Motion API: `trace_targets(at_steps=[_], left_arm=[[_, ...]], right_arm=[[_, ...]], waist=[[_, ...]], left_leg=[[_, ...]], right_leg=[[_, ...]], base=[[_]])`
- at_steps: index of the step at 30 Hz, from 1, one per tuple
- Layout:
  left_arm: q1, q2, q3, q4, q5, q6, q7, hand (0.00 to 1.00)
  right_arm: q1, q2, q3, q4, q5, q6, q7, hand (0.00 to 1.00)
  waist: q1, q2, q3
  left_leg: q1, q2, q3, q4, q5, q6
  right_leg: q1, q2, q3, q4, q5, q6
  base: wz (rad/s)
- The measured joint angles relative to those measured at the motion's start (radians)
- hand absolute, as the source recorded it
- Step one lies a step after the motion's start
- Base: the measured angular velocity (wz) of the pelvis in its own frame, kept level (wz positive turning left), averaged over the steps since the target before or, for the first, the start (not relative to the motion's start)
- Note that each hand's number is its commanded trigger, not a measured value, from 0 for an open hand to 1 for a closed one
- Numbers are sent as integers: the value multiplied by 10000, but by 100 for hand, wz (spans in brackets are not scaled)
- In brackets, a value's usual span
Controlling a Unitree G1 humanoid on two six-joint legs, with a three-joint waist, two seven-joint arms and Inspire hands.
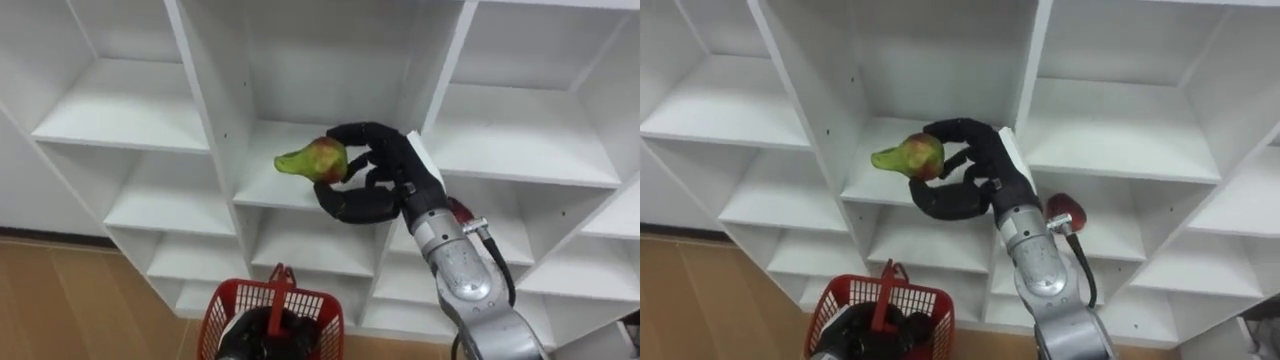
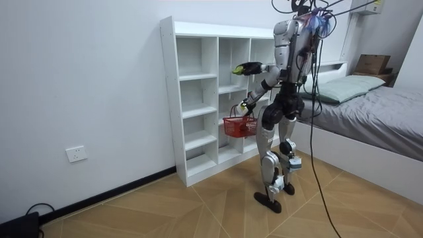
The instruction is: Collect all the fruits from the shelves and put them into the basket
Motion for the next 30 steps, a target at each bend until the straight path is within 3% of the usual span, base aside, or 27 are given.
trace_targets(at_steps=[12,24,30], left_arm=[[-303,52,-85,-263,-360,-9,-63,100],[-311,283,-83,-951,-784,-47,12,100],[-311,360,-98,-1175,-784,-51,170,100]], right_arm=[[975,-169,-187,-146,-201,0,269,100],[1205,-241,-299,-144,-257,0,329,100],[1783,-372,-380,-142,-256,1,342,100]], waist=[[-369,-41,-15],[-365,-43,-6],[-357,-57,-2]], left_leg=[[198,97,530,-168,-25,-32],[156,181,853,-218,-54,-81],[181,202,934,-218,-66,-101]], right_leg=[[-160,120,395,101,21,-34],[-427,250,728,100,59,-95],[-447,295,874,86,60,-96]], base=[[-13],[-8],[-6]])
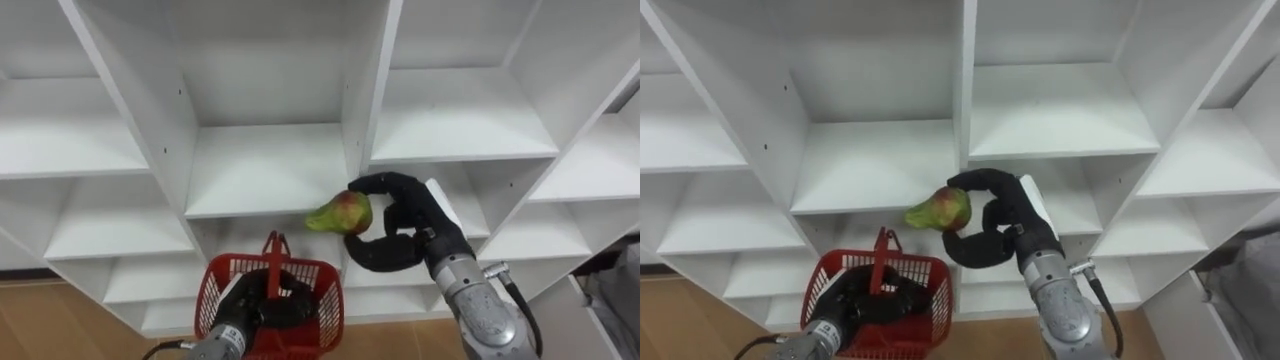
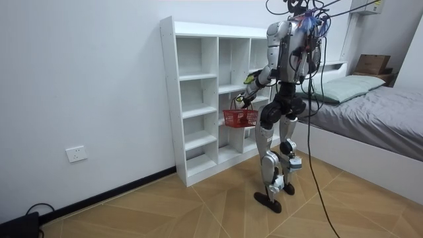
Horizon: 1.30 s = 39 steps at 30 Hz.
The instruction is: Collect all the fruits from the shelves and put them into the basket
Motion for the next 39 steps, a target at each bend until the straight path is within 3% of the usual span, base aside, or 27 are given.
trace_targets(at_steps=[13,22,25,28,31,39], left_arm=[[1,105,5,2,-361,0,52,100],[2,295,3,20,-378,3,102,100],[2,350,4,23,-375,8,116,100],[44,385,4,23,-376,23,138,100],[46,406,9,24,-377,25,292,100],[42,404,5,255,-387,24,498,100]], right_arm=[[128,-60,-131,38,35,1,-81,100],[507,-274,-134,530,402,1,-366,100],[533,-274,-133,534,401,1,-423,100],[611,-273,-134,609,399,1,-534,100],[683,-272,-134,853,396,1,-598,100],[684,-271,-129,1324,280,19,-575,100]], waist=[[11,-147,78],[1,-156,63],[-17,-157,32],[-35,-147,-105],[-32,-97,-154],[-1,69,-35]], left_leg=[[89,33,195,6,-12,-20],[81,46,249,3,-22,-37],[74,46,263,10,-22,-38],[95,46,264,16,-22,-38],[137,50,264,19,-22,-38],[56,60,259,2,-32,-43]], right_leg=[[-5,44,156,-10,8,-15],[-42,65,160,-12,15,-27],[-56,64,171,-5,18,-30],[-22,64,174,-26,19,-32],[49,67,171,-111,54,-45],[-33,89,184,-121,83,-51]], base=[[-3],[-1],[-1],[0],[0],[0]])
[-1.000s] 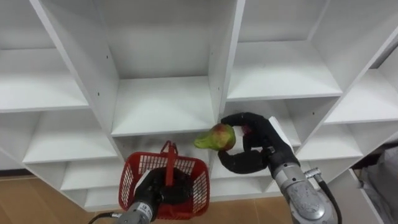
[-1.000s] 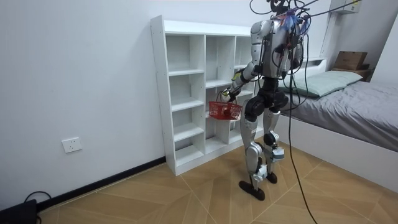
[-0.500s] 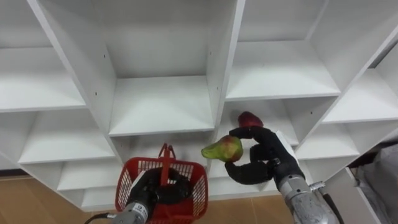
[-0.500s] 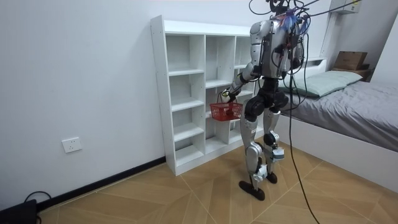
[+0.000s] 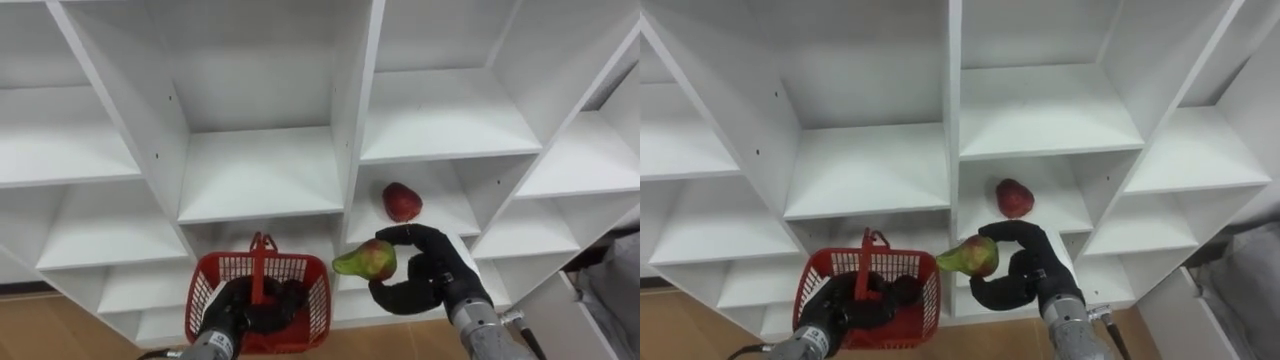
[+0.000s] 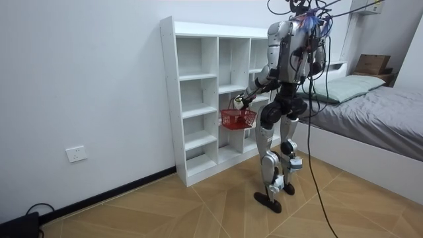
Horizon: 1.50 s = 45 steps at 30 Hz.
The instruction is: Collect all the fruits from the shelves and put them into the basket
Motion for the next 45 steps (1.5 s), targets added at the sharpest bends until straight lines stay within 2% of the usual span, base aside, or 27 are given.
trace_targets(at_steps=[12,17,20,28,33,40,45], left_arm=[[-5,-189,-126,-20,-350,-9,68,100],[-26,-180,-271,-18,-351,-59,46,100],[-23,-184,-289,-17,-352,-59,-10,100],[-23,-203,-323,-17,-349,-59,-69,100],[-19,-198,-320,-16,-347,-59,-71,100],[-16,-224,-387,-11,-349,-58,-35,100],[-10,-281,-590,-7,-342,-56,-42,100]], right_arm=[[-61,232,72,-6,-106,-1,4,100],[-62,221,148,-2,-102,-1,121,100],[-62,222,238,-2,-104,-1,364,100],[-92,224,337,240,-97,4,483,100],[-252,228,341,256,-100,161,628,100],[-510,218,552,261,-199,195,676,100],[-513,213,812,261,-333,206,710,100]], waist=[[30,11,31],[75,-1,145],[74,-26,165],[280,-56,145],[331,-68,137],[440,-144,89],[595,-162,96]], left_leg=[[-86,-3,59,6,1,-2],[-79,-3,61,6,1,-1],[-95,0,60,5,1,-1],[-94,2,60,-1,0,-2],[-92,-4,61,10,1,-1],[-66,-1,60,41,1,-1],[-61,-1,47,48,1,-1]], right_leg=[[-100,8,104,-20,24,-7],[-96,7,107,-23,22,-5],[-119,11,100,-17,20,-3],[-117,12,103,-13,21,-3],[-115,6,102,-15,21,-3],[-69,0,74,-13,25,-5],[-35,-18,5,-18,28,-4]], base=[[-2],[0],[0],[0],[0],[0],[3]])
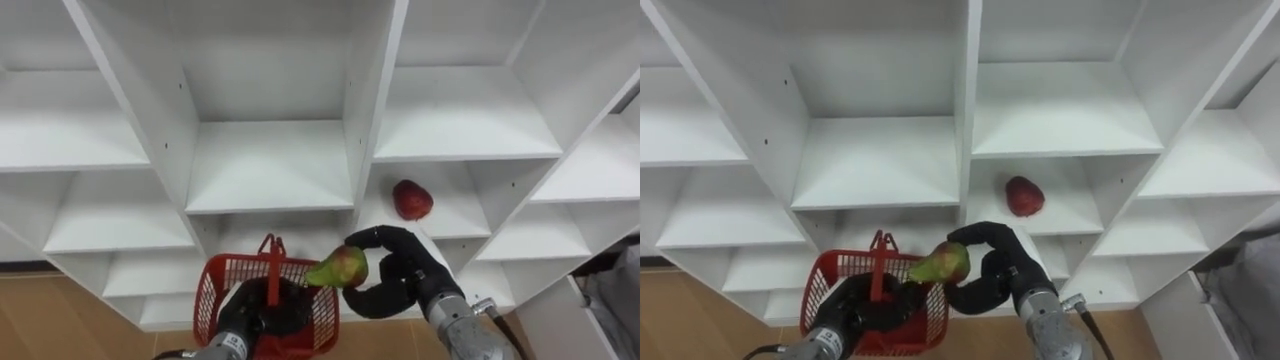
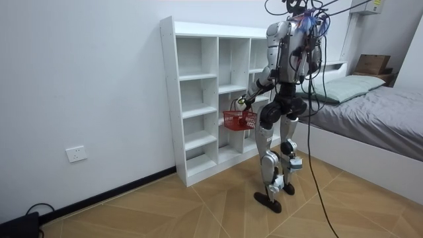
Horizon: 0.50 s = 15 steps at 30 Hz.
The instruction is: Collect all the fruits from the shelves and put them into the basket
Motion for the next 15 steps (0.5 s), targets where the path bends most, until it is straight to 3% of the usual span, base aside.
trace_targets(at_steps=[5,15], left_arm=[[7,10,-109,2,0,0,-12,100],[11,20,-317,1,2,0,-134,100]], right_arm=[[-132,-22,28,13,-40,0,64,100],[-354,-53,167,238,-81,0,37,100]], waist=[[8,-49,54],[0,-53,57]], left_leg=[[-9,-5,-100,9,0,0],[-20,-5,-128,9,0,0]], right_leg=[[52,-27,-152,-19,-1,1],[57,-35,-198,-24,-4,2]], base=[[7],[0]])
